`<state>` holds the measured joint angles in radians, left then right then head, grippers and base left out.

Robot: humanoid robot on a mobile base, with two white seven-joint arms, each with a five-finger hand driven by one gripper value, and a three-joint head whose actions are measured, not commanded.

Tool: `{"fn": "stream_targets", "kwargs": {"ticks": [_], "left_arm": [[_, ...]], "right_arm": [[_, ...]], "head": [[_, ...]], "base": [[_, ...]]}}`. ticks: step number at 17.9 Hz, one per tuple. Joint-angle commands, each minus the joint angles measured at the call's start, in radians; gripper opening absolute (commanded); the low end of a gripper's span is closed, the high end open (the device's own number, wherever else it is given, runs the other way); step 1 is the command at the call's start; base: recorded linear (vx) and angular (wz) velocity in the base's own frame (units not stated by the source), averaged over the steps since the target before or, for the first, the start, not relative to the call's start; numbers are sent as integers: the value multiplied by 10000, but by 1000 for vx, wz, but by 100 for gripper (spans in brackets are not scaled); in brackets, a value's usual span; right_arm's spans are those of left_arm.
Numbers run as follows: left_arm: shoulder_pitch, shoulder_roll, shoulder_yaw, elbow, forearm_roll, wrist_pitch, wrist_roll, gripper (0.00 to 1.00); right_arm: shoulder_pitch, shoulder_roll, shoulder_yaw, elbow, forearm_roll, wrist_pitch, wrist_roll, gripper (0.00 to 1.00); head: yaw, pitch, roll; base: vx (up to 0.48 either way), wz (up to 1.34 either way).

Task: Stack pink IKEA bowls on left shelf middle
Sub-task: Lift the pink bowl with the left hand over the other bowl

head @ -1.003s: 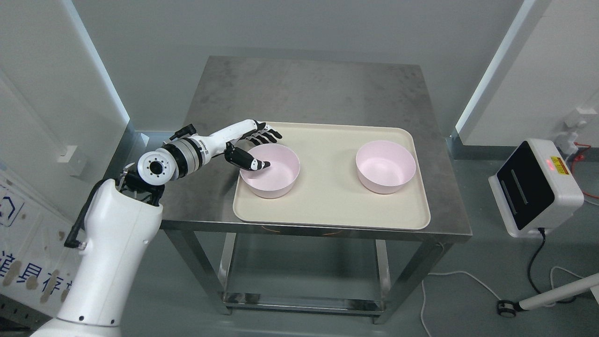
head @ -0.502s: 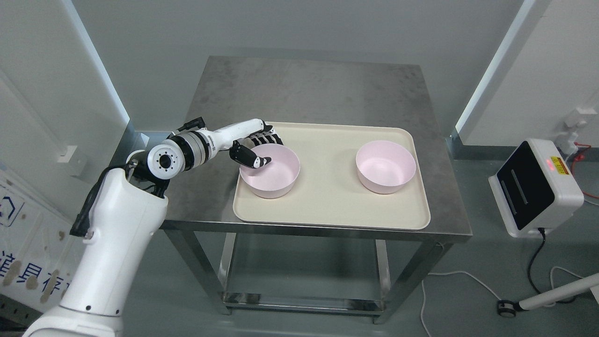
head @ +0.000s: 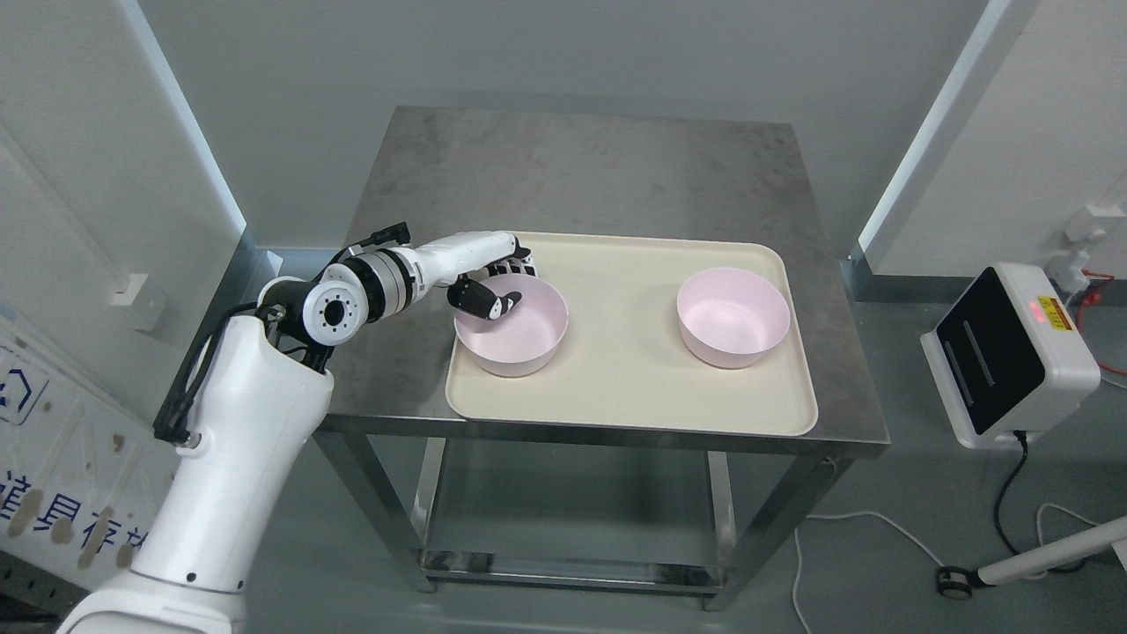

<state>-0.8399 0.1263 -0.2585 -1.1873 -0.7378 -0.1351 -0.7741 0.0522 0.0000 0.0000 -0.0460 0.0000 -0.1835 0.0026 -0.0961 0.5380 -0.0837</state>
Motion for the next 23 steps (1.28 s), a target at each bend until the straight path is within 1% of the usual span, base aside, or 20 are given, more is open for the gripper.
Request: {"fn": "stream_targets", "kwargs": {"ticks": [1, 2, 4, 7, 9, 10, 11, 12, 13, 15, 16, 17, 18, 20, 23], "left_arm": [[-53, -480, 160, 199, -415, -122, 10, 1], [-129, -572, 222, 199, -399, -122, 25, 0], [-557, -1015, 573, 123, -323, -122, 10, 0], [-1491, -1088, 820, 0, -231, -91, -113, 1], [-2212, -1088, 379, -16, 272, -15, -128, 1], [-2429, -1088, -308, -16, 822, 62, -113, 1], [-2522, -1088, -1317, -16, 1481, 229, -67, 2], [-2538, -1088, -2010, -46, 1791, 262, -21, 2], [-2599, -1088, -3080, -62, 2068, 262, 9, 2], [-2752, -1088, -4557, -1, 2330, 292, 86, 2], [-2966, -1088, -5323, 45, 2437, 308, 314, 2], [-3287, -1088, -5969, 91, 2621, 353, 909, 2], [-3731, -1088, -6476, 274, 3002, 491, 1841, 2], [-4255, -1088, -7046, 429, 3678, 675, 3179, 2], [-4272, -1088, -7722, 718, 3757, 661, 3522, 2]], "right_arm": [[0, -175, -107, 0, 77, -21, 5, 100], [0, -175, -107, 0, 77, -21, 5, 100], [0, -175, -92, 0, 77, -21, 5, 100], [0, -175, -92, 0, 77, -21, 5, 100], [0, -175, -92, 0, 77, -21, 5, 100], [0, -175, -92, 0, 77, -21, 5, 100], [0, -175, -107, 0, 77, -21, 5, 100], [0, -175, -92, 0, 77, -21, 5, 100], [0, -175, -107, 0, 77, -21, 5, 100], [0, -175, -92, 0, 77, -21, 5, 100], [0, -175, -92, 0, 77, -21, 5, 100], [0, -175, -107, 0, 77, -21, 5, 100], [0, -175, -92, 0, 77, -21, 5, 100], [0, -175, -92, 0, 77, -21, 5, 100], [0, -175, -92, 0, 77, -21, 5, 100]], "head": [[0, 0, 0], [0, 0, 0], [0, 0, 0], [0, 0, 0], [0, 0, 0], [0, 0, 0], [0, 0, 0], [0, 0, 0], [0, 0, 0], [0, 0, 0], [0, 0, 0], [0, 0, 0], [0, 0, 0], [0, 0, 0], [0, 0, 0]], "base": [[0, 0], [0, 0], [0, 0], [0, -6], [-1, -9], [0, 0], [0, 0], [0, 0], [0, 0], [0, 0], [0, 0], [0, 0], [0, 0], [0, 0], [0, 0]]}}
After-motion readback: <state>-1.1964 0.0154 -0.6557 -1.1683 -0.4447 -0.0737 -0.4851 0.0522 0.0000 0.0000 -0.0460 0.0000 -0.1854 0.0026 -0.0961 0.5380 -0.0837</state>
